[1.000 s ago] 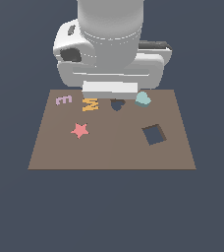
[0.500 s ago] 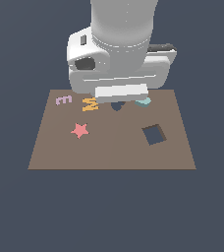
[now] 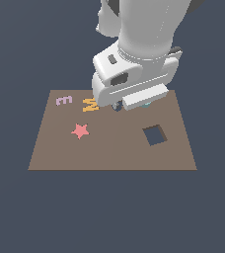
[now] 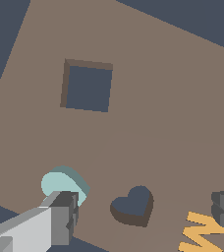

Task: Insert a designated object into the corresponding slot on a board.

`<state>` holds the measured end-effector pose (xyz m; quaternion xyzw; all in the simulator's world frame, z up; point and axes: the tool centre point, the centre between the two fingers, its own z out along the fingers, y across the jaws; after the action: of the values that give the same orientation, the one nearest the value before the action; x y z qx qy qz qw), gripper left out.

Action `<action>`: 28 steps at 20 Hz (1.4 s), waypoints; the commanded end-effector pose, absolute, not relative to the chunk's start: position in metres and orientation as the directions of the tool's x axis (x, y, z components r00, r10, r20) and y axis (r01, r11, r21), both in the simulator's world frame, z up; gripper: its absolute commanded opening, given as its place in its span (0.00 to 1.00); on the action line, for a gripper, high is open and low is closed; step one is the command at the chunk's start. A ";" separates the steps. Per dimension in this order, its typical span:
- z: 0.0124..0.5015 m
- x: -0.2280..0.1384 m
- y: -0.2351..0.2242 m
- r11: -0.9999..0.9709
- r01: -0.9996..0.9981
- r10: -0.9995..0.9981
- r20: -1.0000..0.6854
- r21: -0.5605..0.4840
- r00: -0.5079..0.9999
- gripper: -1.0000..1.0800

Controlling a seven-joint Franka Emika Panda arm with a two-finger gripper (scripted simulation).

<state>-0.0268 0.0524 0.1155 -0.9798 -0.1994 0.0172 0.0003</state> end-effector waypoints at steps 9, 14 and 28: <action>0.077 -0.061 0.098 -0.665 0.747 0.747 -0.012 -0.007 0.665 0.96; 0.064 -0.077 0.109 -0.548 0.837 0.837 -0.005 -0.004 0.548 0.96; 0.049 -0.095 0.116 -0.408 0.913 0.913 0.001 0.000 0.408 0.96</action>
<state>-0.0951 0.1163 0.0490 -0.8397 -0.5430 -0.0001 0.0004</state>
